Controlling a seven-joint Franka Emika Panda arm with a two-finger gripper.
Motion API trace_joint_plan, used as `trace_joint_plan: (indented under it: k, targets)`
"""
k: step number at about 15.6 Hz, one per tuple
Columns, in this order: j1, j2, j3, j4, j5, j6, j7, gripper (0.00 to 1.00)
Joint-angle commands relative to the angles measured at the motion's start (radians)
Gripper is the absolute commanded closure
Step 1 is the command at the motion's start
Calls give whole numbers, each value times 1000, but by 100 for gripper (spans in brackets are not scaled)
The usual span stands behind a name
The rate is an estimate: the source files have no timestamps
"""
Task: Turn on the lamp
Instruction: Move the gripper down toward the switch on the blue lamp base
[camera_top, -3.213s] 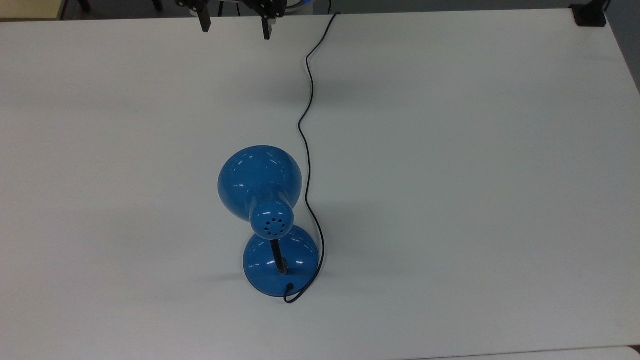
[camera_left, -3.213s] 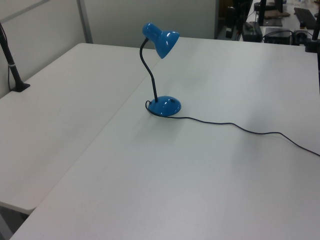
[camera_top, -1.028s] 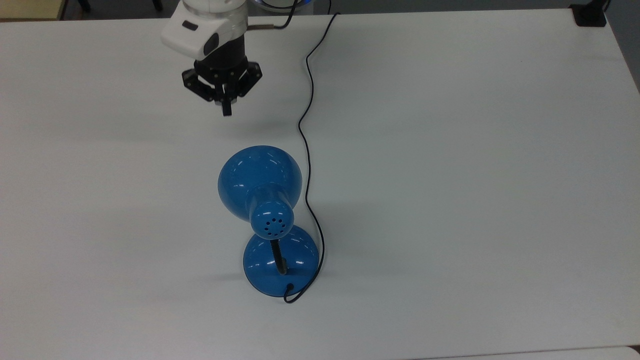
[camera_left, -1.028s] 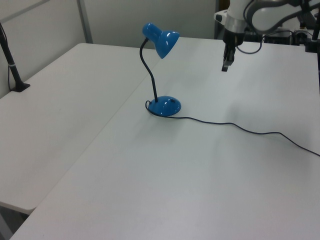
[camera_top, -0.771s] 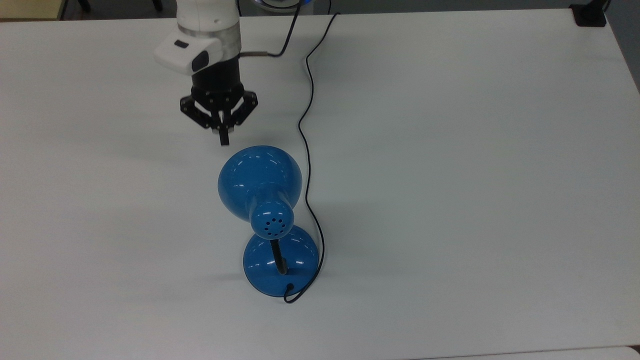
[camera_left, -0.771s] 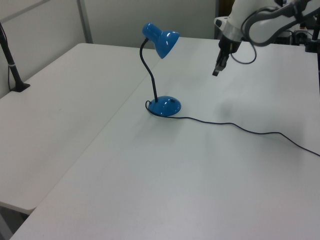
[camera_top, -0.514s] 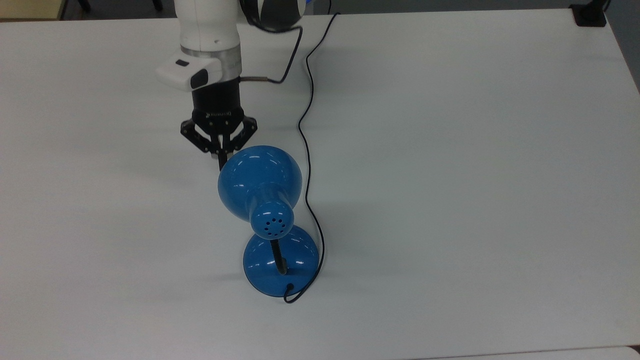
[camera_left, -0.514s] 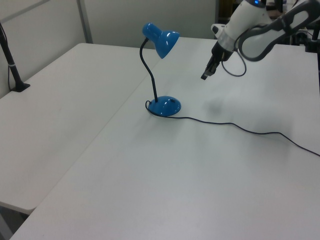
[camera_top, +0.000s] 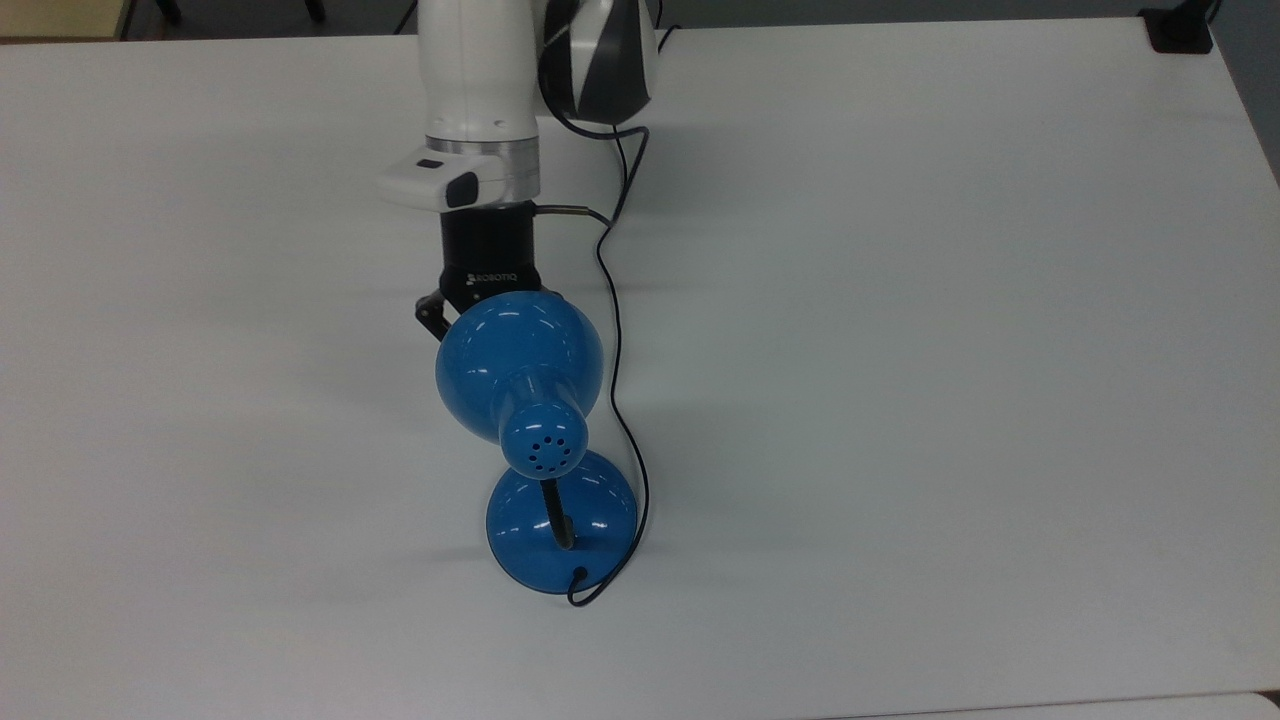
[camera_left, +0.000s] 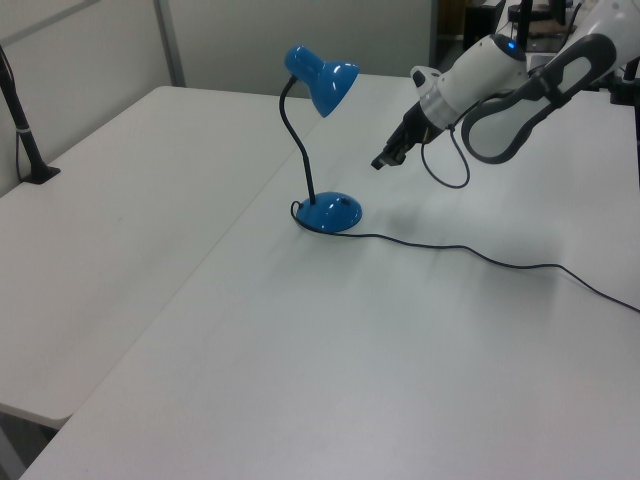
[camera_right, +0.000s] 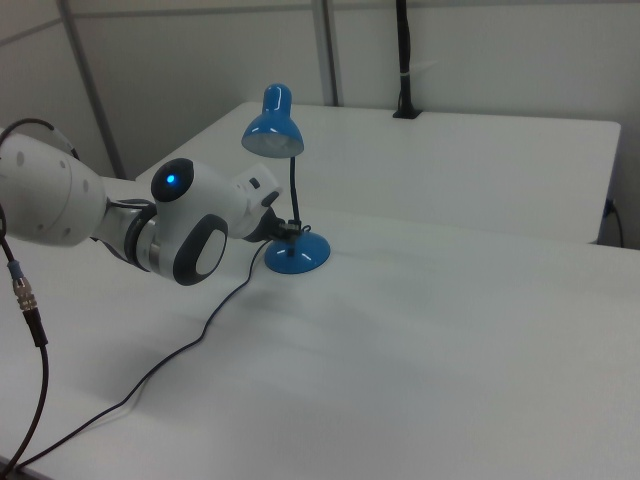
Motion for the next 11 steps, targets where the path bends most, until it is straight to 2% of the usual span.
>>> trace_joint_plan:
  k: [1, 6, 11]
  targets:
    - [47, 90, -1, 92, 25, 69, 45, 100]
    - [71, 170, -1, 233, 23, 63, 102, 100]
    - [93, 202, -1, 234, 14, 58, 96, 100]
